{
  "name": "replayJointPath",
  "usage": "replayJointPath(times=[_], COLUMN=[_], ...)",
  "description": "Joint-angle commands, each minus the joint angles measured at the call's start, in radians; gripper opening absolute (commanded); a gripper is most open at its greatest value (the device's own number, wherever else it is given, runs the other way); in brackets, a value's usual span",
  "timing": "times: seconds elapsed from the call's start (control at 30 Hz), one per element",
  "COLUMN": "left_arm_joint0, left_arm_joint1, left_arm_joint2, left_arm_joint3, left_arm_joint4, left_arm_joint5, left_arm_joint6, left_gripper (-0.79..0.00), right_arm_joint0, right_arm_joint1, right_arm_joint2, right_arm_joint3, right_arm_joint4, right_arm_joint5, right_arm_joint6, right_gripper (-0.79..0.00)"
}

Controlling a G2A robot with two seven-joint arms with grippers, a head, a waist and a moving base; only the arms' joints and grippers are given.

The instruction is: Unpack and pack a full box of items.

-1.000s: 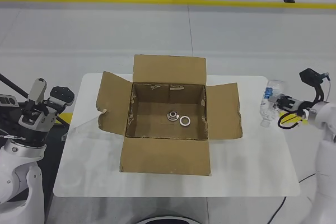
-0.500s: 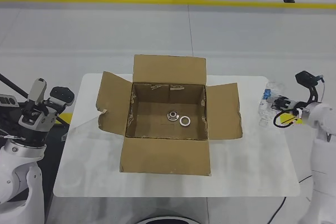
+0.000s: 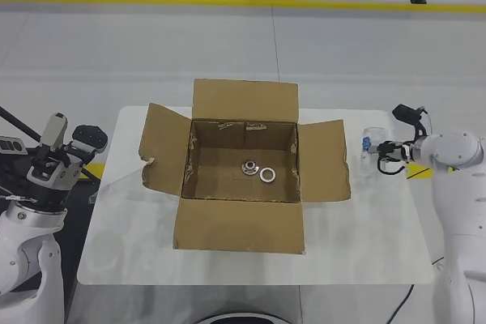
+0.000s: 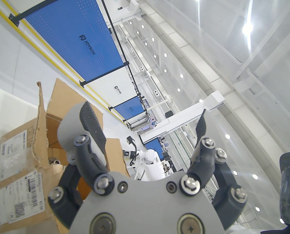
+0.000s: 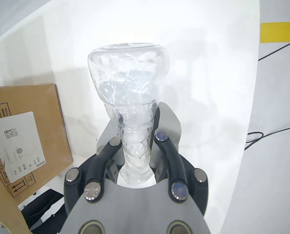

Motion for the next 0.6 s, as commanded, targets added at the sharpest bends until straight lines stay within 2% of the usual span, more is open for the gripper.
replayJointPath(times=[0.0, 0.2, 0.23, 0.27, 0.3, 0.5, 0.57], left_arm_joint0=[0.000, 0.000, 0.000, 0.000, 0.000, 0.000, 0.000], left_arm_joint1=[0.000, 0.000, 0.000, 0.000, 0.000, 0.000, 0.000], left_arm_joint2=[0.000, 0.000, 0.000, 0.000, 0.000, 0.000, 0.000], left_arm_joint3=[0.000, 0.000, 0.000, 0.000, 0.000, 0.000, 0.000], left_arm_joint4=[0.000, 0.000, 0.000, 0.000, 0.000, 0.000, 0.000], left_arm_joint5=[0.000, 0.000, 0.000, 0.000, 0.000, 0.000, 0.000], left_arm_joint6=[0.000, 0.000, 0.000, 0.000, 0.000, 0.000, 0.000], left_gripper=[0.000, 0.000, 0.000, 0.000, 0.000, 0.000, 0.000], right_arm_joint0=[0.037, 0.100, 0.106, 0.112, 0.117, 0.142, 0.147], right_arm_joint1=[-0.004, -0.017, -0.019, -0.021, -0.022, -0.027, -0.028], right_arm_joint2=[-0.026, -0.085, -0.094, -0.102, -0.109, -0.139, -0.148], right_arm_joint3=[0.081, 0.207, 0.220, 0.230, 0.239, 0.284, 0.291], right_arm_joint4=[0.000, 0.010, 0.009, 0.009, 0.008, 0.013, 0.015], right_arm_joint5=[-0.026, -0.070, -0.073, -0.078, -0.081, -0.086, -0.086], right_arm_joint6=[-0.022, -0.070, -0.073, -0.076, -0.079, -0.098, -0.100], right_gripper=[-0.785, -0.785, -0.763, -0.680, -0.643, -0.536, -0.459])
